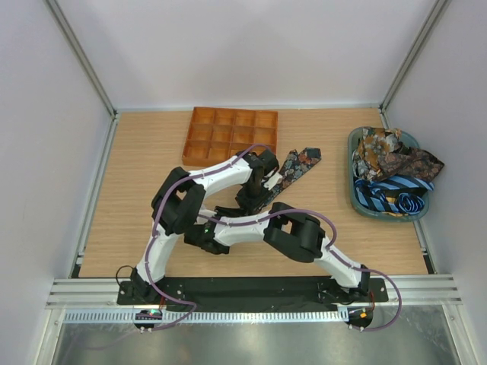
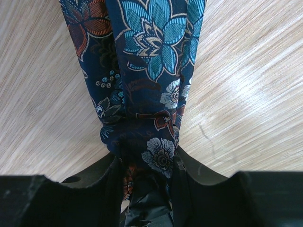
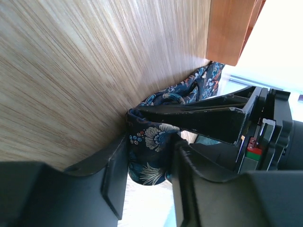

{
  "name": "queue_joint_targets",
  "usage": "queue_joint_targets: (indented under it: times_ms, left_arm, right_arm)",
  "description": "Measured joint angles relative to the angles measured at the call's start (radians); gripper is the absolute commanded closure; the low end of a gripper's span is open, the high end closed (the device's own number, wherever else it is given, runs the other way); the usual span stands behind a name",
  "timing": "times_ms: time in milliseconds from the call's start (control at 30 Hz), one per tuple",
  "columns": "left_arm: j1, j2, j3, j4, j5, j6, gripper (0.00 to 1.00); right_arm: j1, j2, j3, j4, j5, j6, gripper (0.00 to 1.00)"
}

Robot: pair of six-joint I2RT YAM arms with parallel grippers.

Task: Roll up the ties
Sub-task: Roll the tie

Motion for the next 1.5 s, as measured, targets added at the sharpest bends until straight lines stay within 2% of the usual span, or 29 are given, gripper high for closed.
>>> queue_joint_targets:
  times_ms: [233,433,600,633,933,1233,1500]
  left_arm:
    - [0.0,0.001,0.0,0.0,0.0,0.0,0.58]
    - [0.0,0.002,0.0,-0.03,-0.008,-0.001,0.37]
    - [0.0,0.001,-0.001,-0.042,-0.011,-0.005,0.27]
    - [0.0,0.0,-0.002,-0.042,-0.012,-0.006,0.22]
    - [0.0,-0.037,-0.013,0.059,-0.034,-0.003,0.19]
    - [0.001,-0.2,-0.045,0.238,-0.118,-0.024,0.17]
    - [0.043,-0.504,-0.268,0.419,-0.245,-0.093,0.09]
  right_arm:
    - [-0.002,0.0,0.005,-0.008,-0.012,0.012,0.7]
    - [-0.004,-0.003,0.004,-0.014,-0.02,0.012,0.71]
    - [-0.01,-0.021,-0.007,-0.01,-0.049,0.012,0.71]
    - [-0.01,-0.027,-0.012,-0.009,-0.058,0.012,0.71]
    - [-0.011,-0.055,-0.025,-0.003,-0.106,0.013,0.72]
    - [-0.011,-0.151,-0.104,0.062,-0.208,0.018,0.73]
    - [-0.034,-0.302,-0.213,0.183,-0.397,0.037,0.72]
